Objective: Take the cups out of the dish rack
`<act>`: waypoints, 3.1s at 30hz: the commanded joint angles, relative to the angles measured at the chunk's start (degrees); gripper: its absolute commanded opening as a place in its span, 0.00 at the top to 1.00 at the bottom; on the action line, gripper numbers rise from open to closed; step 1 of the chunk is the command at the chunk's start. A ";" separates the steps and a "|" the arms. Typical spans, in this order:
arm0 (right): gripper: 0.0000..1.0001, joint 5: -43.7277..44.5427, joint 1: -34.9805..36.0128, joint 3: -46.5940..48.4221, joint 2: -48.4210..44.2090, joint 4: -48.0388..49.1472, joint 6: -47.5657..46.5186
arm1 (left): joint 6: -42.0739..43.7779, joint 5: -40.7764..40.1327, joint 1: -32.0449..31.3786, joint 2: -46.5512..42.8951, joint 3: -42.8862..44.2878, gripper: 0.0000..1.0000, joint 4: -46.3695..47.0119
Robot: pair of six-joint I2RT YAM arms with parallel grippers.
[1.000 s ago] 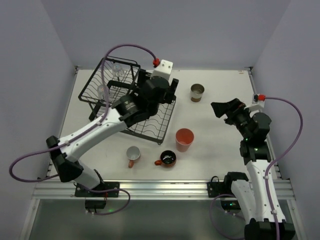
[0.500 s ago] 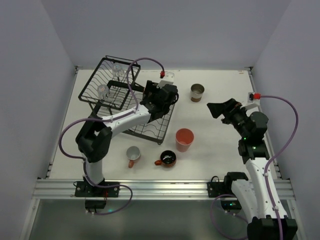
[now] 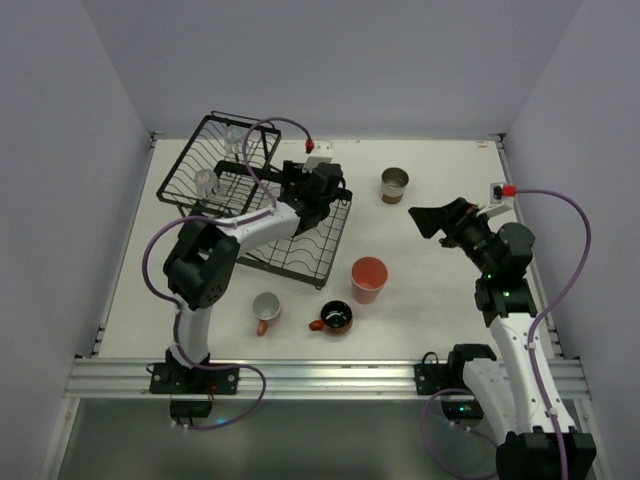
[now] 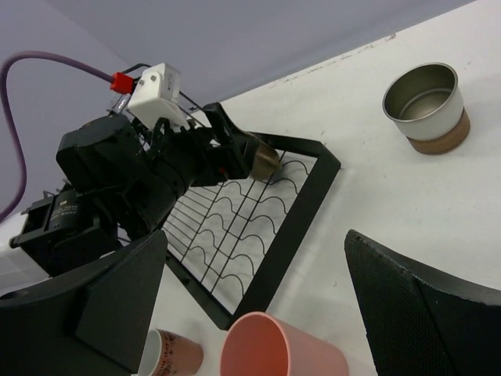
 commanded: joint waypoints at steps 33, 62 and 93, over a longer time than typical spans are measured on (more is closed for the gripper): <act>0.03 -7.43 0.21 -0.84 -0.08 4.60 0.24 | 2.41 -1.90 4.67 7.77 2.93 0.12 10.40; 0.03 -6.91 6.09 -3.65 2.21 9.35 4.72 | 4.88 3.55 1.86 -7.15 -6.82 0.66 17.43; 0.04 -5.92 13.64 -7.70 15.03 45.55 38.38 | -26.41 44.67 -6.05 -43.11 -31.52 0.71 37.64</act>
